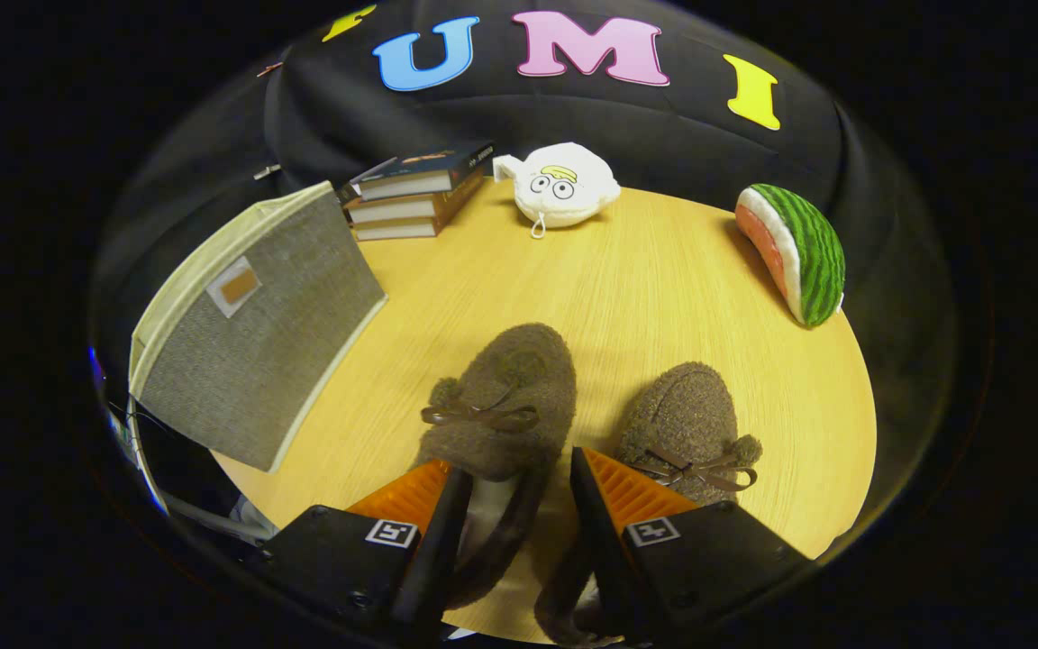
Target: Open the storage box then place both shoes into the box .Put the left shoe in first, then the right shoe, with the right side of both shoes facing outward in a uniform manner.
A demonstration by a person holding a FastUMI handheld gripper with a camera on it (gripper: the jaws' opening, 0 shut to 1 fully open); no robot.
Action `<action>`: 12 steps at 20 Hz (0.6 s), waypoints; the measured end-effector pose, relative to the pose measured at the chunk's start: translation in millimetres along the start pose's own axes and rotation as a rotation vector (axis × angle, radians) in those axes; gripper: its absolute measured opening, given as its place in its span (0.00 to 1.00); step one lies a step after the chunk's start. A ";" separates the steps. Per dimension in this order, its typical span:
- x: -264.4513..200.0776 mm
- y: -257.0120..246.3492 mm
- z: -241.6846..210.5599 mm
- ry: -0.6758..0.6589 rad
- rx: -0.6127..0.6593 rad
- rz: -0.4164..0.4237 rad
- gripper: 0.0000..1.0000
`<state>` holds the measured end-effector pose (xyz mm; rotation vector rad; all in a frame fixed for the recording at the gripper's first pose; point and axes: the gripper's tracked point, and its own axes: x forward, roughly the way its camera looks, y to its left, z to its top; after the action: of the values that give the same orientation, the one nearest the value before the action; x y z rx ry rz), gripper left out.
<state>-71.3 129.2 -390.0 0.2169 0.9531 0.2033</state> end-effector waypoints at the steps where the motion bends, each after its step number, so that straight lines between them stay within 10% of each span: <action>1: 3.6 -0.2 0.3 0.004 0.003 -0.013 0.61; 3: 12.2 0.0 -2.2 0.025 0.000 -0.037 0.58; 8: 15.9 -5.4 -0.6 0.056 0.047 -0.084 0.11; 12: 0.3 1.6 8.3 0.038 0.068 -0.065 0.07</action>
<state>-64.5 130.1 -385.1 0.2453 1.0037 0.1159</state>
